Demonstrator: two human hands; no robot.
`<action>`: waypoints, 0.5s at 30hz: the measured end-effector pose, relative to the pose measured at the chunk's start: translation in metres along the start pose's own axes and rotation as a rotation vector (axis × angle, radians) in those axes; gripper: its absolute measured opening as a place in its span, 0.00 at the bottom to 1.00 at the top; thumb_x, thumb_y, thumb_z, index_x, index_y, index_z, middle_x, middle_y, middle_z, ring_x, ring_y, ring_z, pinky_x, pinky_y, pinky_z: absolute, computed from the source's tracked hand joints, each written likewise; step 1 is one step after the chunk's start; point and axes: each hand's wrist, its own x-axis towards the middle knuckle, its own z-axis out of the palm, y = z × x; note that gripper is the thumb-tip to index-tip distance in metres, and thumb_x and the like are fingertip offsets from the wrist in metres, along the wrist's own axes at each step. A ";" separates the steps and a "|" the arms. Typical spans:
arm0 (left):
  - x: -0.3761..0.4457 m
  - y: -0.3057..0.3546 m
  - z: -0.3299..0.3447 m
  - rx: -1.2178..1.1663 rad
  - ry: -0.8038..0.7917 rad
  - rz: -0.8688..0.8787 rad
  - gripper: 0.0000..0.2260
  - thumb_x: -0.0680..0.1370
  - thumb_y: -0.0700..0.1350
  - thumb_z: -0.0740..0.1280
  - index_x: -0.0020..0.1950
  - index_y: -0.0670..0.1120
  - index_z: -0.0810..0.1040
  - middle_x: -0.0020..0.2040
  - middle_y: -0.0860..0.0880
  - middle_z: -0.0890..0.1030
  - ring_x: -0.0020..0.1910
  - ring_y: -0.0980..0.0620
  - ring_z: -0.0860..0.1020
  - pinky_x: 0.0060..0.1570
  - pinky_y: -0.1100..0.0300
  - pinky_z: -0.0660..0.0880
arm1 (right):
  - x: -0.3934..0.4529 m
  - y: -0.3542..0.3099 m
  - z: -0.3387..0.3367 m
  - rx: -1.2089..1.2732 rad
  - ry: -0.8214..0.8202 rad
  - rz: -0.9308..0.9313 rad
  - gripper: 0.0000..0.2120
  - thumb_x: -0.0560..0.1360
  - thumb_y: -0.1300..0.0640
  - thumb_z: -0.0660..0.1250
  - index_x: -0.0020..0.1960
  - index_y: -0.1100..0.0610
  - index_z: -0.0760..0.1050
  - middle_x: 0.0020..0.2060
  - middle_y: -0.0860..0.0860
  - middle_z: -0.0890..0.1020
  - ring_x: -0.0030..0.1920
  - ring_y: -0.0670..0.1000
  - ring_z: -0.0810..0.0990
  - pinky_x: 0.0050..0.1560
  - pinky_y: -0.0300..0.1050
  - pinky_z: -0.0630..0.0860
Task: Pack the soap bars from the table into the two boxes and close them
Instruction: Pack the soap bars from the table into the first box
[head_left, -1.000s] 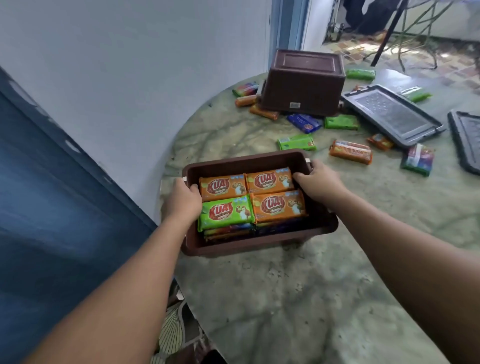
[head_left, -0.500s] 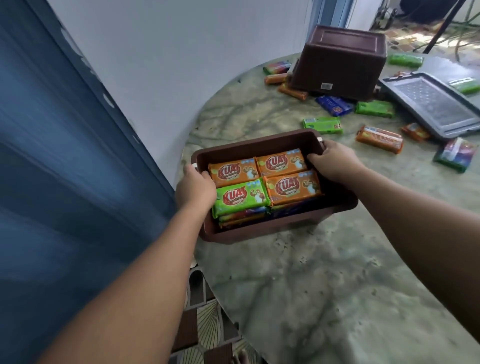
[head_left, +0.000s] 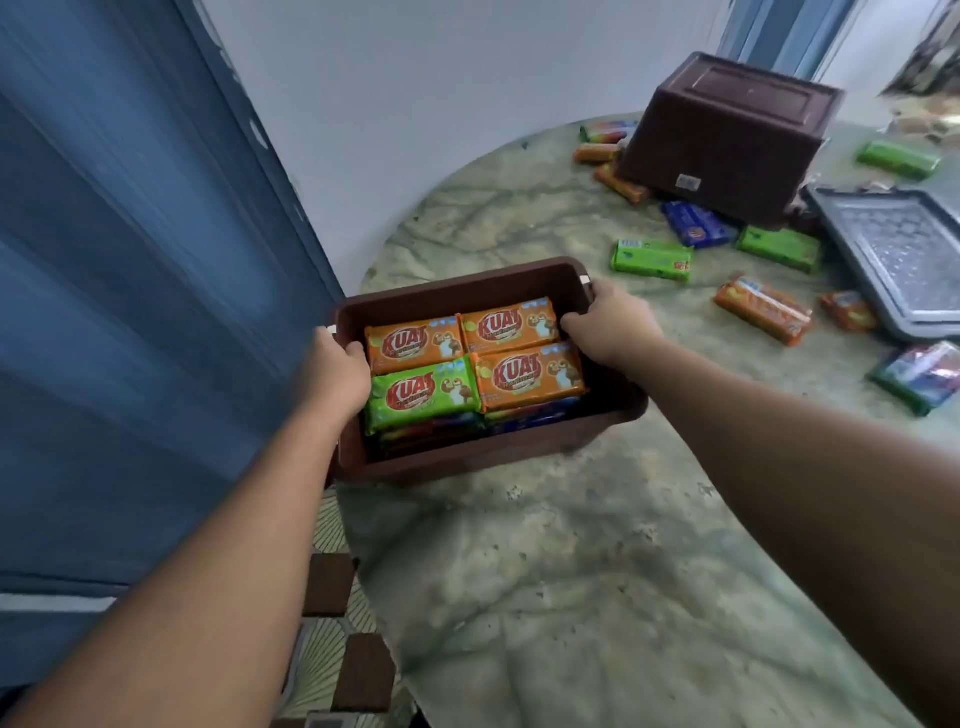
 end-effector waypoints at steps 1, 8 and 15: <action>-0.009 -0.002 0.001 -0.004 0.010 -0.010 0.16 0.85 0.49 0.59 0.69 0.41 0.69 0.66 0.39 0.76 0.64 0.36 0.75 0.58 0.45 0.71 | -0.003 0.003 -0.001 -0.017 -0.011 -0.014 0.17 0.77 0.50 0.67 0.65 0.52 0.74 0.50 0.51 0.80 0.50 0.57 0.79 0.47 0.46 0.73; -0.058 -0.007 0.002 0.025 0.053 -0.052 0.17 0.85 0.50 0.58 0.70 0.42 0.68 0.67 0.39 0.75 0.63 0.36 0.75 0.49 0.50 0.66 | -0.023 0.020 -0.008 0.017 -0.049 -0.044 0.16 0.76 0.51 0.67 0.63 0.53 0.75 0.52 0.53 0.83 0.51 0.56 0.81 0.46 0.46 0.75; -0.084 -0.007 0.003 0.064 0.063 -0.076 0.19 0.85 0.50 0.58 0.72 0.42 0.67 0.68 0.39 0.75 0.65 0.35 0.74 0.50 0.50 0.64 | -0.033 0.034 -0.012 0.045 -0.071 -0.073 0.15 0.77 0.51 0.68 0.63 0.51 0.74 0.49 0.49 0.81 0.47 0.53 0.80 0.41 0.44 0.72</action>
